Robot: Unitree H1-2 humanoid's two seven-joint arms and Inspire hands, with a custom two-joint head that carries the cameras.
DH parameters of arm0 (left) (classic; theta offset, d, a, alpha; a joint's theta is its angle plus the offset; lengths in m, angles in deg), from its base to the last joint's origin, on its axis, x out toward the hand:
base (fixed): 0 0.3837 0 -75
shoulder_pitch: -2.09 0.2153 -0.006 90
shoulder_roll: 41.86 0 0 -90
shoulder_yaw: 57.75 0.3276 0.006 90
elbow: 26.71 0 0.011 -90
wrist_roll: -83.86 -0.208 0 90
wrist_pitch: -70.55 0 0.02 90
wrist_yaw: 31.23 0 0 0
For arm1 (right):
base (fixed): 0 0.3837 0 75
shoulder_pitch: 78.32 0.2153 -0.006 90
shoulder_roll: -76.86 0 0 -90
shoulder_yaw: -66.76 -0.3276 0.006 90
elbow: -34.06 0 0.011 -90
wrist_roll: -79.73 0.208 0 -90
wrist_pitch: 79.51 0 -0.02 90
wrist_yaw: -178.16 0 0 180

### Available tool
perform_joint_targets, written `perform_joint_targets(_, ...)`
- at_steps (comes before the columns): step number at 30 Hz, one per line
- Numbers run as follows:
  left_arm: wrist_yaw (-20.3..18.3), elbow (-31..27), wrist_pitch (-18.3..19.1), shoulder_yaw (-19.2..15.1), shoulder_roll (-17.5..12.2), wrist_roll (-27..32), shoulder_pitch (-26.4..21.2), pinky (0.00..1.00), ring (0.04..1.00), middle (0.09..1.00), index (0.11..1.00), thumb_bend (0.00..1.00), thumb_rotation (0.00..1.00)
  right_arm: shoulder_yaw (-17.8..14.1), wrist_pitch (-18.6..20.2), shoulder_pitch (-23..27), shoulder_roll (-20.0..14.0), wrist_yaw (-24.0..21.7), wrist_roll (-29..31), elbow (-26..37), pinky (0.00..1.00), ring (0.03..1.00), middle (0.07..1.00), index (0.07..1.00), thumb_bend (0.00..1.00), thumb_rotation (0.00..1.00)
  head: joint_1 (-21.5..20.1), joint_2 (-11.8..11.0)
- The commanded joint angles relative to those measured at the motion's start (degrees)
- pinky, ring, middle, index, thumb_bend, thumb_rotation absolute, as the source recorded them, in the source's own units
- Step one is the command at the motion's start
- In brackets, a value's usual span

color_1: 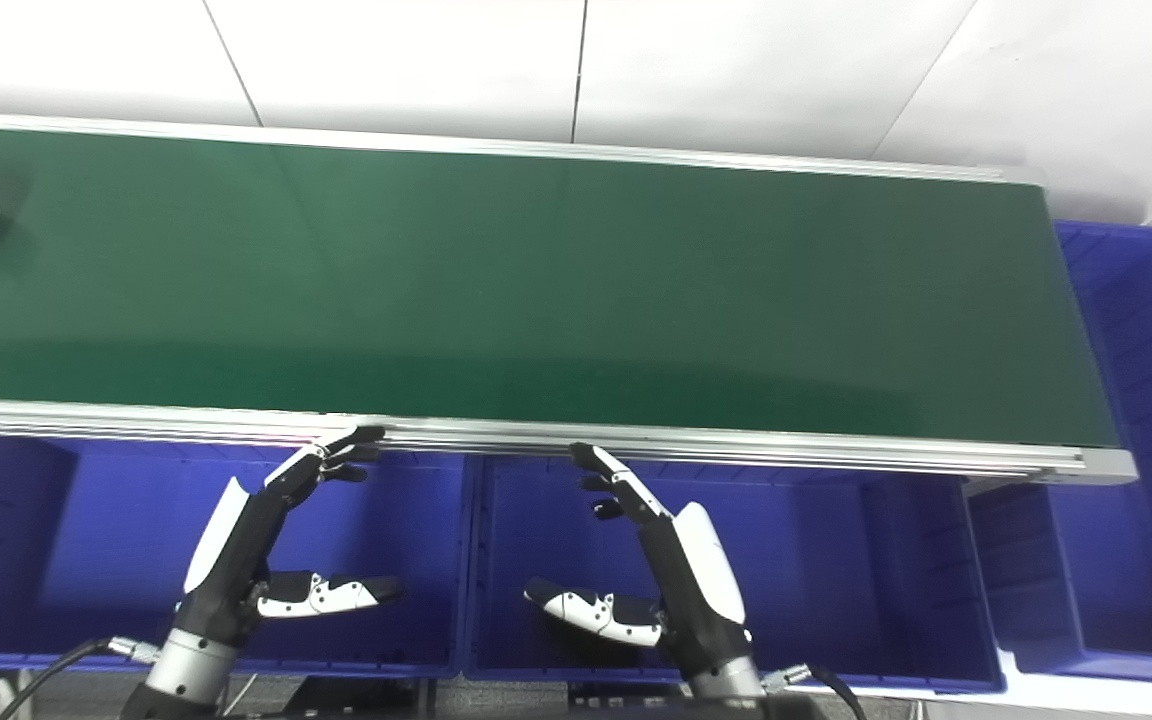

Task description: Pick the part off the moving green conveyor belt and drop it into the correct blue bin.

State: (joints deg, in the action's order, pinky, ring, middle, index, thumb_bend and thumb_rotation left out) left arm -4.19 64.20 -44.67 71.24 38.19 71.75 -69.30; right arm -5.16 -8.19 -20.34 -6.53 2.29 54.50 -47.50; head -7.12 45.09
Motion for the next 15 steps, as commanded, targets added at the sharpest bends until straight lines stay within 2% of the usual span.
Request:
perform_joint_targets(1,0.44,-1.43,-1.71,-0.3,-0.3,-0.08,0.01,0.69,0.764,0.838,0.794,0.73,0.3,0.11,-2.64,-0.26,0.24,0.17,0.63,0.91,0.7,0.807,0.857,0.879,0.59,0.35,0.03,-0.09)
perform_joint_targets(15,0.49,-0.37,-1.71,-0.1,0.04,0.19,-0.1,0.69,0.77,0.837,0.793,0.74,0.32,0.15,-2.39,-0.24,0.22,0.17,0.18,0.41,0.7,0.805,0.853,0.879,0.6,0.38,0.28,-0.89)
